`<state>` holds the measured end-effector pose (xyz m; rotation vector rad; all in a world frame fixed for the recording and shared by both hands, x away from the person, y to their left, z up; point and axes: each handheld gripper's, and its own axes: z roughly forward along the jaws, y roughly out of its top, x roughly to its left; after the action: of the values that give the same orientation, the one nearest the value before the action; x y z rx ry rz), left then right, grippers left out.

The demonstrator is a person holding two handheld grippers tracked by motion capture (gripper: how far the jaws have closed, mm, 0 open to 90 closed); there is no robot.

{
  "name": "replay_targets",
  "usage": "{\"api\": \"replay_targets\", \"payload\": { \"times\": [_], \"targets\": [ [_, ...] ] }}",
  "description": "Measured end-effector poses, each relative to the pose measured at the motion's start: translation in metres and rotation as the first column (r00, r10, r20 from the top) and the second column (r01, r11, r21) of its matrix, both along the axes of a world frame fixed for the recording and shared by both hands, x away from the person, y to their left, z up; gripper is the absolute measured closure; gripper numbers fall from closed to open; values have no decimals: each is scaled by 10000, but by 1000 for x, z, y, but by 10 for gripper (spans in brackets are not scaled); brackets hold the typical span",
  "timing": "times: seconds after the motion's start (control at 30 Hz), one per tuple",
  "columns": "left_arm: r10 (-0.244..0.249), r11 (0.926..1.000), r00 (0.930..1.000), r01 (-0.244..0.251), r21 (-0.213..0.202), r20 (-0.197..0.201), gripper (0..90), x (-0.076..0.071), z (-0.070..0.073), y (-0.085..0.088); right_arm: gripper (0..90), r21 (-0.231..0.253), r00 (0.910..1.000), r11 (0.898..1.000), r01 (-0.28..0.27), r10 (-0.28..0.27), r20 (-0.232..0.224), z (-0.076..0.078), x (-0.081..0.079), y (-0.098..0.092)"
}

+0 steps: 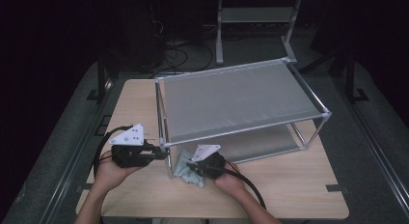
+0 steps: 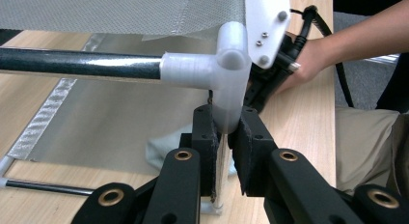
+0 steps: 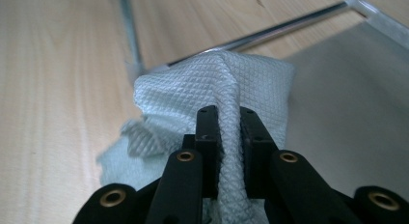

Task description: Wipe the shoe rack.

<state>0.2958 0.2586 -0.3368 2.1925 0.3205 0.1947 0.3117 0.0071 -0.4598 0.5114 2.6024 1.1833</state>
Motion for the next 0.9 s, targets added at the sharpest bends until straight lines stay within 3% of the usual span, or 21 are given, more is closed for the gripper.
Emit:
{"api": "replay_targets", "payload": {
  "times": [0.13,0.2,0.3,0.43,0.6,0.63,0.73,0.8,0.9],
  "targets": [
    [-37,10000,10000,37,29,12,792,-1,0,0,805,-75,9978,9978,664,-663,69,-3,7,-12],
    [-75,10000,9999,75,20,-69,775,-1,-2,0,805,1,9976,9976,699,-699,24,-3,9,-14],
    [-74,9995,9999,77,322,-111,749,-2,-9,-1,806,-2,9979,9979,649,-649,-39,-3,6,-4],
    [106,9999,9997,-106,9,-240,801,-1,-15,3,805,-27,9992,9995,323,-323,231,-4,5,10],
    [52,10000,9996,-53,-31,-283,810,-2,-16,3,805,-256,9969,9969,745,-738,274,-4,13,-4],
    [17,10000,9996,-18,-37,-288,810,-2,-16,3,805,-153,9959,9958,904,-903,67,-4,13,-6],
    [-62,10000,9992,62,-17,-392,795,-2,-18,2,805,-29,9962,9962,868,-868,4,-4,12,-1],
    [-51,9999,9986,59,147,-535,739,-3,-23,0,805,160,9990,9989,431,-433,125,-6,11,5],
    [14,10000,9989,-10,88,-459,804,-6,-30,2,804,109,9998,9997,204,-204,-4,-6,12,3]
  ]
}}
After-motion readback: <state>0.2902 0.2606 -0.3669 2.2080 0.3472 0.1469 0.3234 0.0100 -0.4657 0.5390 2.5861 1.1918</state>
